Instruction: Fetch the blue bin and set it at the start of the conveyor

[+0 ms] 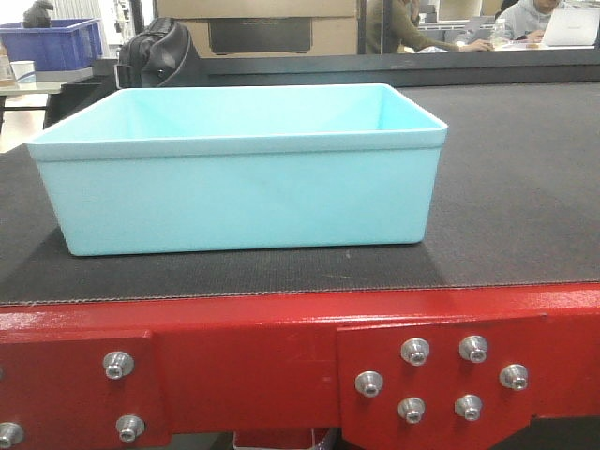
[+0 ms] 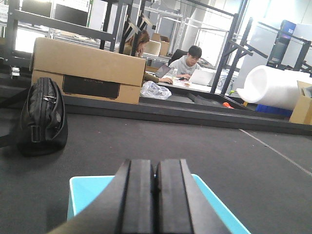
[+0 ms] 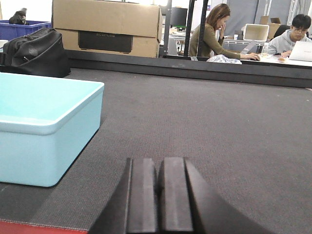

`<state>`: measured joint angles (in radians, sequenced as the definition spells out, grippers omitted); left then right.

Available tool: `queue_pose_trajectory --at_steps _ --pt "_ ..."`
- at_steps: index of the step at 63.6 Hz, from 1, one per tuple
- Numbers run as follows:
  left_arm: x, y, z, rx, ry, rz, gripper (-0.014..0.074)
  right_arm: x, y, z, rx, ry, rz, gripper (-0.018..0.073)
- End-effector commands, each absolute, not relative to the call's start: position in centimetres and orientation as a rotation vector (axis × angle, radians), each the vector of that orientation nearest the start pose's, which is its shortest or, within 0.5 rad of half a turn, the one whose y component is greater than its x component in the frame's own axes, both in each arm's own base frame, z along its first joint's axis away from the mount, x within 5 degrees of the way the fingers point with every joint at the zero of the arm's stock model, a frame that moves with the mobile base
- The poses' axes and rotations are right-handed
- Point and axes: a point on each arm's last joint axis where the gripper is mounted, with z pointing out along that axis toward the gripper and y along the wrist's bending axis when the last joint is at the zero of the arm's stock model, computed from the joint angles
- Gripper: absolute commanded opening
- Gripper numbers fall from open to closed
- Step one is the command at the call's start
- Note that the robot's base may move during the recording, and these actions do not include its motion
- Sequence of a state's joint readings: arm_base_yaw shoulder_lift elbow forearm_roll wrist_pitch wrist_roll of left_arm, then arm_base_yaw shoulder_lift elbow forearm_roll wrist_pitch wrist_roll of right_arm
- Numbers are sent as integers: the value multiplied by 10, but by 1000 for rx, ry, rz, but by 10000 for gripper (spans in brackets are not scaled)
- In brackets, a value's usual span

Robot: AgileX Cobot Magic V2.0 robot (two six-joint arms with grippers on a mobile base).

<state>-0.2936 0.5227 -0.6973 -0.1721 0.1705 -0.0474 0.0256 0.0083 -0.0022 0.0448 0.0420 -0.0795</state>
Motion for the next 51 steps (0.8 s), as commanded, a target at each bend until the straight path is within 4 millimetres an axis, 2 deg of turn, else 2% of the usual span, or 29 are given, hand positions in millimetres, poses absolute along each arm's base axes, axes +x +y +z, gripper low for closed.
queue_pose_trajectory --at_steps 1,51 --pt "95 -31 396 80 1454 -436 -111 56 1 211 -37 1507 -5 -165" --pt "95 -31 396 82 1454 -433 -111 56 1 211 -37 1503 -5 -165"
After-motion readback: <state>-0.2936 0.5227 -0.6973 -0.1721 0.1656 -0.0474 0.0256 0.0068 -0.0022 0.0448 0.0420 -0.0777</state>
